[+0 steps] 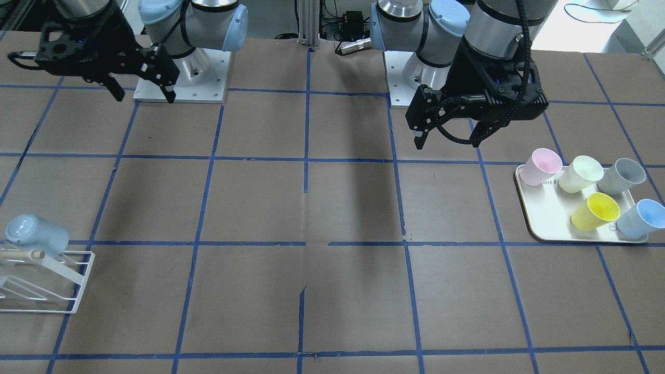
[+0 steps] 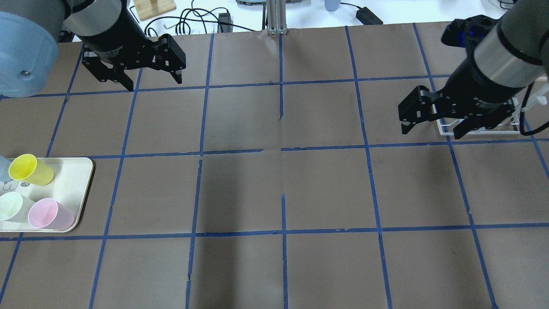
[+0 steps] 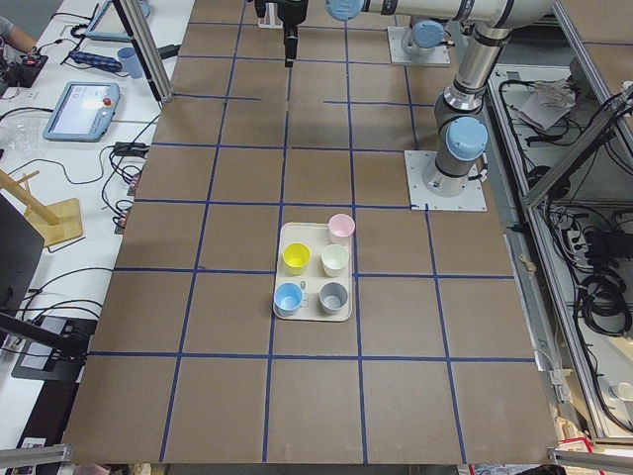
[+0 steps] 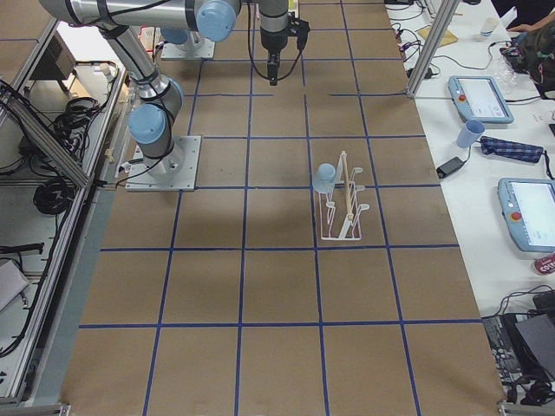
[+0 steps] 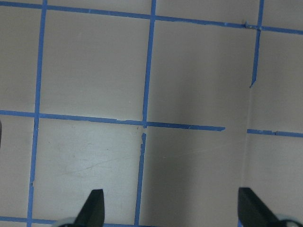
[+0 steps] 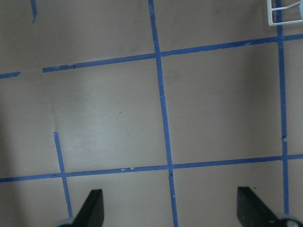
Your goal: Transfer IKEA cup to right arm and place on rack
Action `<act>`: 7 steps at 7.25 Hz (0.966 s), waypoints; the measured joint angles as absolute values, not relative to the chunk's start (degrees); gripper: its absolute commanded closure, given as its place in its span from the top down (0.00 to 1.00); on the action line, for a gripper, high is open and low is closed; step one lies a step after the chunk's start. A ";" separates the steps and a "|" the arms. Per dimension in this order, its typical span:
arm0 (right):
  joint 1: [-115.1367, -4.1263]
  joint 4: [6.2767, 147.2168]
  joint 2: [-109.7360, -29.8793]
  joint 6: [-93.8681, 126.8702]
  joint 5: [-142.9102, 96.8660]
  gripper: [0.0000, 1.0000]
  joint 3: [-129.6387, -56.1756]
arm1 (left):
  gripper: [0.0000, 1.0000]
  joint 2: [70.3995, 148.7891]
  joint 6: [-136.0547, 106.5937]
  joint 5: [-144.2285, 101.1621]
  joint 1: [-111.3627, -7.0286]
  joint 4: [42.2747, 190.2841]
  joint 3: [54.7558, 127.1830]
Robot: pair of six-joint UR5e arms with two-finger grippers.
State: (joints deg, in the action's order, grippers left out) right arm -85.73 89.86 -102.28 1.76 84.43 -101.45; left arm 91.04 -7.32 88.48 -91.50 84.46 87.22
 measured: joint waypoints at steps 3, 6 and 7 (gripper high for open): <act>-89.15 90.25 -101.56 5.29 84.53 1.00 -101.04 | 1.00 90.66 -7.38 88.51 -91.57 84.33 87.69; -86.01 86.87 -101.20 5.72 84.52 1.00 -97.68 | 1.00 90.08 -7.31 88.35 -91.55 84.29 88.27; -85.84 86.24 -101.09 6.16 84.60 1.00 -97.34 | 1.00 90.01 -7.30 88.34 -91.54 84.29 88.30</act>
